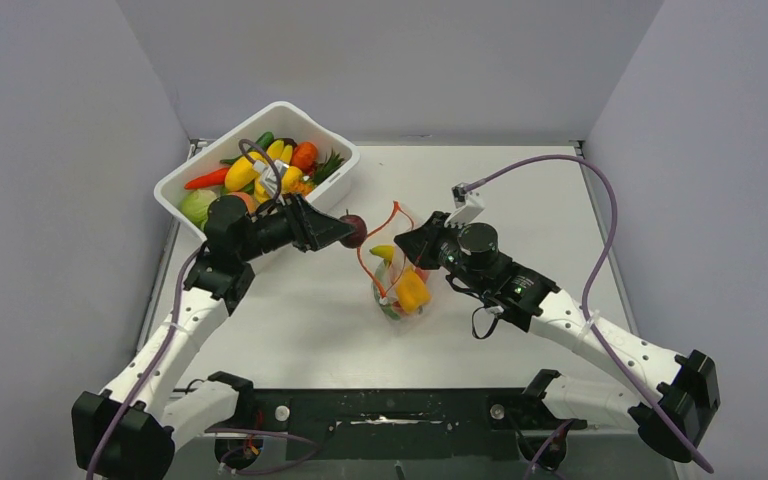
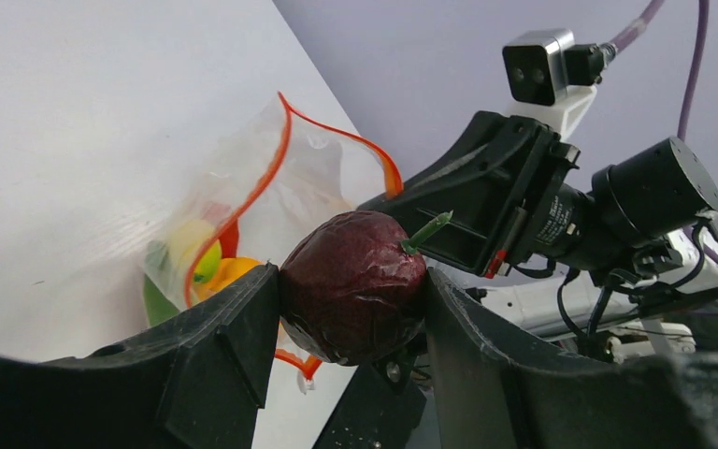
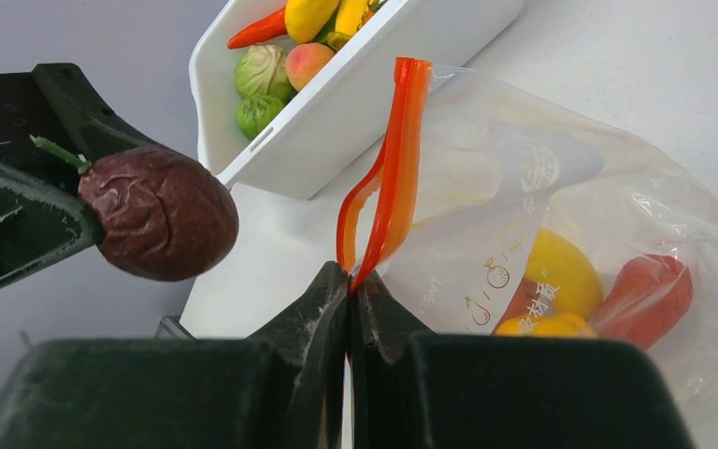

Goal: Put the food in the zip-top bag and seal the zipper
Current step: Place the fake fruit in the zipper food storage bag.

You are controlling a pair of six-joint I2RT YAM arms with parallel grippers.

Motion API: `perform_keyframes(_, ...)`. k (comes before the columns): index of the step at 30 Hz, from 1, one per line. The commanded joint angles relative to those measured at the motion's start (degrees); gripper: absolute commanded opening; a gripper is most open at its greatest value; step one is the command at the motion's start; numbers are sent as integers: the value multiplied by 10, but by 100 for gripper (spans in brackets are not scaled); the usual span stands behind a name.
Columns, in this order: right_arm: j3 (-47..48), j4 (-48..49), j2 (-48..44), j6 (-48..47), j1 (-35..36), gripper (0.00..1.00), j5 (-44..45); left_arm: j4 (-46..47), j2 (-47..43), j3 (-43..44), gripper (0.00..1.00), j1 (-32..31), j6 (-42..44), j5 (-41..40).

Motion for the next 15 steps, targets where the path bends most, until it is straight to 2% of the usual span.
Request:
perform_keyframes(1,22,43,2,4,-4,0,-2,76,-9,-9,25,-36,-31,-14)
perform_keyframes(15,28,43,5,12,4,0,-1,57,47,-30,23,-111,-8,-94)
